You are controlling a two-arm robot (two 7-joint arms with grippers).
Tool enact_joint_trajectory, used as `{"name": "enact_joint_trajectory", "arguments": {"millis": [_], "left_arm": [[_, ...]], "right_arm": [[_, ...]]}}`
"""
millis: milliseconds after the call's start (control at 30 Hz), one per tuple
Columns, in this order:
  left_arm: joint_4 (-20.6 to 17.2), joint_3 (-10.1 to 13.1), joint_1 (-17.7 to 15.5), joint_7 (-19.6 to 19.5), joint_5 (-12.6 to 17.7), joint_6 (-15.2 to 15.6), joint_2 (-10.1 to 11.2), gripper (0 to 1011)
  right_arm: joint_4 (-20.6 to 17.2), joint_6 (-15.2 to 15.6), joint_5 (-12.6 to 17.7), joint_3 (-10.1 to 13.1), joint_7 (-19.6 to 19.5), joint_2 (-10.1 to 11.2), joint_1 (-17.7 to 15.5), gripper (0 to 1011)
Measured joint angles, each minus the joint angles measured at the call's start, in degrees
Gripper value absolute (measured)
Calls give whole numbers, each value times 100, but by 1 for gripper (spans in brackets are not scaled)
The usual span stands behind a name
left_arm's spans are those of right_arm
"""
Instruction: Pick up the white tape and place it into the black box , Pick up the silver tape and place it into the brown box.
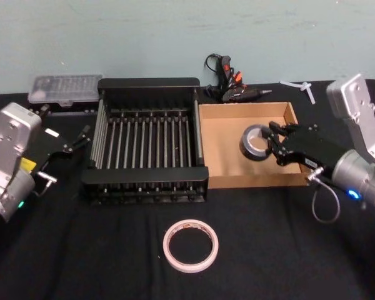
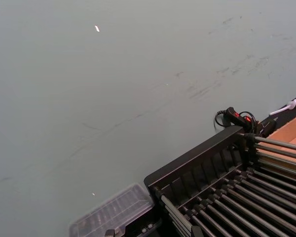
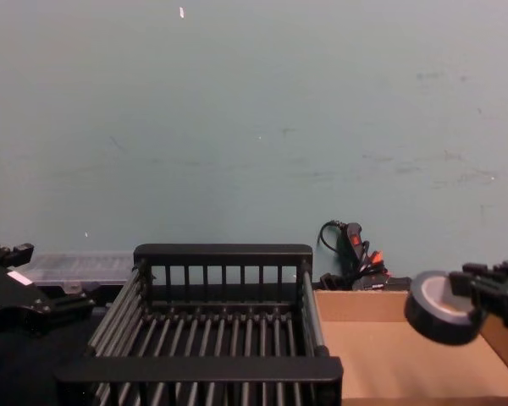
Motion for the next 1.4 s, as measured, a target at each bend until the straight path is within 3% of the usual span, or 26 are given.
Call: {"name": "enact_joint_trajectory", "arguments": {"millis": [467,800,967,1333,1400], "left_arm": [[0,0,0,0,0,0,0,1001],[0,0,0,0,0,0,0,1001],[0,0,0,0,0,0,0,1001],[0,0,0,0,0,0,0,1001],[0,0,0,0,0,0,0,1001]], "right_arm": [[1213,-45,-555,-150,-487,-708,944,144],[1925,-20,-845,-236,-623,-1074,1292,144],[2124,16,-973,-242,-647,-1160,1355,144],[2086,18,-957,-240,-642,-1142,1341,144],[2078,18,-950,-239,-641,-1138,1338,182]]}}
